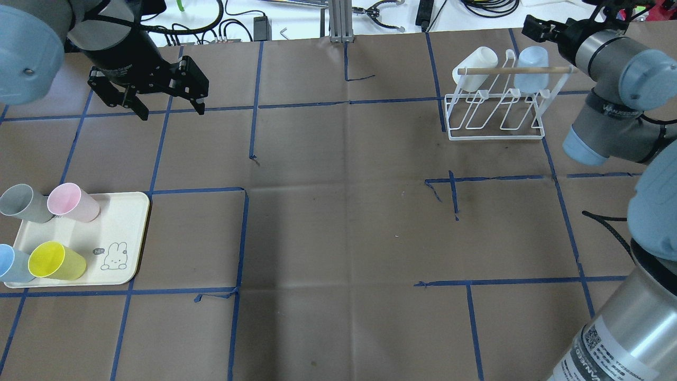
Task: Transfer IKEA cup to right arm and place on rack
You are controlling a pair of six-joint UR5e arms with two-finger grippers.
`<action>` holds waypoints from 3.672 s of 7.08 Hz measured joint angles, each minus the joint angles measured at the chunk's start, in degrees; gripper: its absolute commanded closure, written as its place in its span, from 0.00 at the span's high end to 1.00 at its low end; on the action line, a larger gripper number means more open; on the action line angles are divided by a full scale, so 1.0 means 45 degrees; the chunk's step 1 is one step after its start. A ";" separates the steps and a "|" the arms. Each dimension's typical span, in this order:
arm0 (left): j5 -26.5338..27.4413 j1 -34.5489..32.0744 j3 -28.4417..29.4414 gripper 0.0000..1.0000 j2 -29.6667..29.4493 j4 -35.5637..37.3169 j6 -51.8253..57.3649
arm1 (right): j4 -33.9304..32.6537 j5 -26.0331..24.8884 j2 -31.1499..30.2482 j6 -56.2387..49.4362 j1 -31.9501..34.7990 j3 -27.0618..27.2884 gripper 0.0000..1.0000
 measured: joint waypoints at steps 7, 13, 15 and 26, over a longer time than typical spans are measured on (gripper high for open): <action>0.0010 -0.0004 -0.0001 0.99 -0.0009 0.0000 0.0000 | 1.3128 -0.3594 -0.5120 0.0061 0.2932 -0.0881 1.00; 0.0195 -0.0022 0.0011 0.99 -0.0045 0.0050 0.0006 | 2.1929 -0.4909 -0.7902 0.1886 0.5013 -0.1336 1.00; 0.0195 -0.0027 0.0013 0.99 -0.0097 0.0057 0.0001 | 2.2428 -0.4920 -0.8385 0.1895 0.5021 -0.1316 1.00; 0.0195 -0.0029 0.0018 0.99 -0.0112 0.0079 0.0000 | 2.2461 -0.4892 -0.8164 0.1897 0.5021 -0.1338 1.00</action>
